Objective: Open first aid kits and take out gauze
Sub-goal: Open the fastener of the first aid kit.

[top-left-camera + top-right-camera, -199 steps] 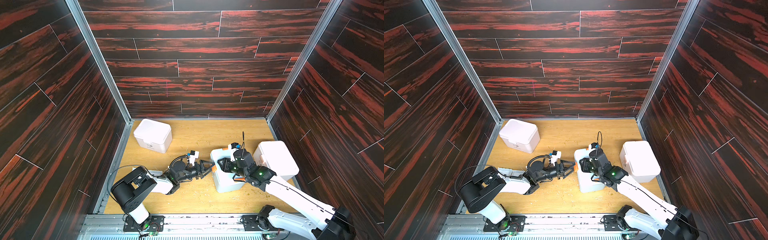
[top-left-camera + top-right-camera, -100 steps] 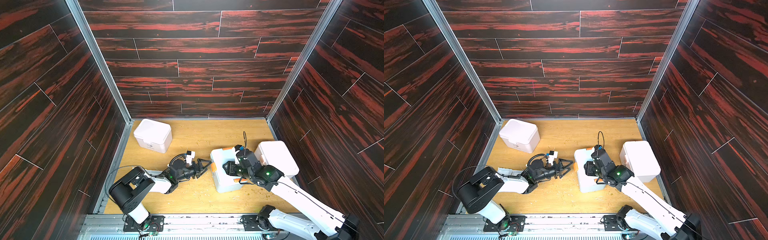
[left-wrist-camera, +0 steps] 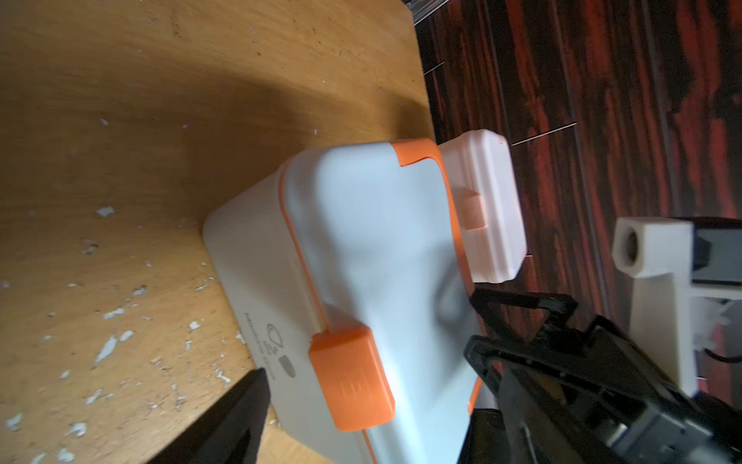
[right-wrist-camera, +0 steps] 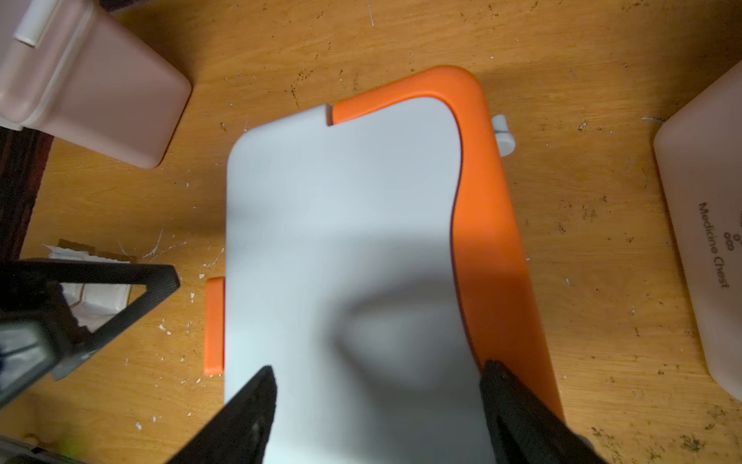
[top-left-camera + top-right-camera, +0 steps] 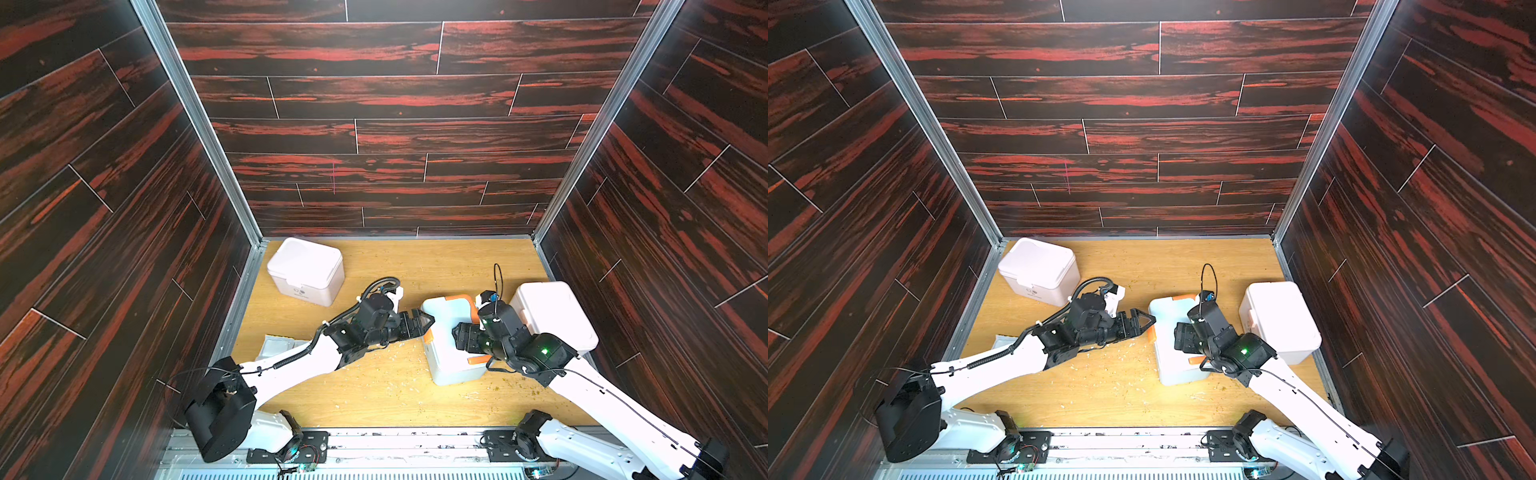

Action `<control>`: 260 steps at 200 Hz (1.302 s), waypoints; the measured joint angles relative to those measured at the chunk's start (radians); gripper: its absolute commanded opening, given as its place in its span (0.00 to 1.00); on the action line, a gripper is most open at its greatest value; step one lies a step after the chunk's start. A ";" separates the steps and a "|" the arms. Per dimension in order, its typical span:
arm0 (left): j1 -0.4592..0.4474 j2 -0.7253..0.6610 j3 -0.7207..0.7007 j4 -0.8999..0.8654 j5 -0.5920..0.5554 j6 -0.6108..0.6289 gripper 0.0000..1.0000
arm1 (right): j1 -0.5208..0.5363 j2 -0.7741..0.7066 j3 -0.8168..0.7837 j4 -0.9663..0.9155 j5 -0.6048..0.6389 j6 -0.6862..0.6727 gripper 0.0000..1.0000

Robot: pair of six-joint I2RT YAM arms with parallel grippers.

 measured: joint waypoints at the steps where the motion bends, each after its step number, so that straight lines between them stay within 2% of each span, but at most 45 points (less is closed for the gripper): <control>1: 0.000 0.003 0.005 -0.007 -0.001 0.004 0.92 | 0.000 0.000 0.000 0.001 0.000 0.000 0.84; 50: -0.005 0.087 0.067 -0.164 -0.023 0.087 0.85 | -0.022 -0.004 -0.013 0.029 -0.012 -0.007 0.84; 98: -0.006 0.109 0.056 -0.177 -0.026 0.097 0.82 | -0.027 -0.004 -0.016 0.040 -0.024 -0.014 0.83; 204: -0.004 0.046 -0.097 -0.156 -0.074 0.061 0.82 | -0.032 0.000 -0.014 0.048 -0.046 -0.026 0.83; 260: -0.003 -0.095 -0.102 -0.100 -0.050 0.028 0.83 | -0.092 -0.035 -0.011 0.023 -0.084 -0.030 0.80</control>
